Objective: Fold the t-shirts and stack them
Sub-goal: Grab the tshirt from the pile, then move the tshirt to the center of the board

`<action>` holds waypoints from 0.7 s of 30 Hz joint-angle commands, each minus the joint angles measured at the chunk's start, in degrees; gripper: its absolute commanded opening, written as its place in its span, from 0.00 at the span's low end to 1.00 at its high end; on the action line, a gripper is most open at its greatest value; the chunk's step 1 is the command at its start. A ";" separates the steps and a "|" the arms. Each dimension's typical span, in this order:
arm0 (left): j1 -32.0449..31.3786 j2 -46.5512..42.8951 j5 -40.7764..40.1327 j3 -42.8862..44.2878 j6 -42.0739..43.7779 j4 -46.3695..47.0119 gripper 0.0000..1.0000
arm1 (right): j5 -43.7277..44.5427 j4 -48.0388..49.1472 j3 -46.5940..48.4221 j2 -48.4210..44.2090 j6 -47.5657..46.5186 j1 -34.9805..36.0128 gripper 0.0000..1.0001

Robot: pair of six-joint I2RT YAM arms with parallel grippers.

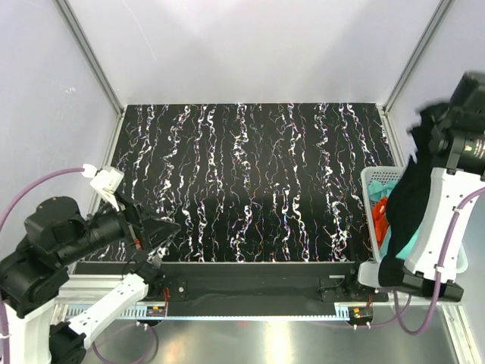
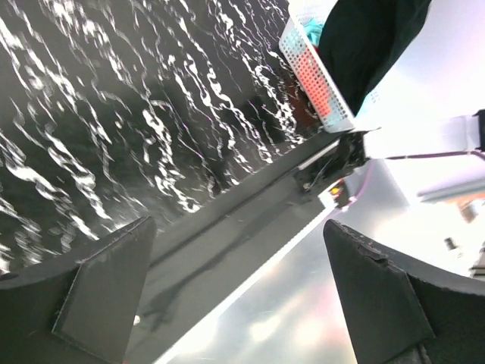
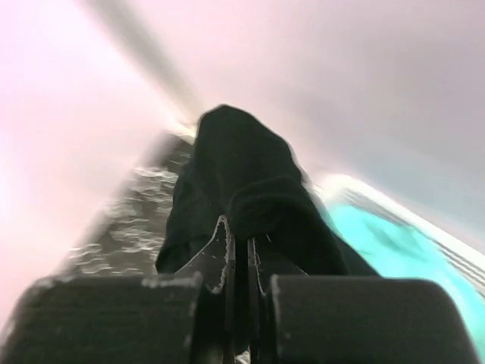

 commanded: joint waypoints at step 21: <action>-0.43 -2.42 -14.29 -6.07 -20.56 13.27 0.99 | -82.53 30.16 -24.31 -6.34 30.47 40.96 0.16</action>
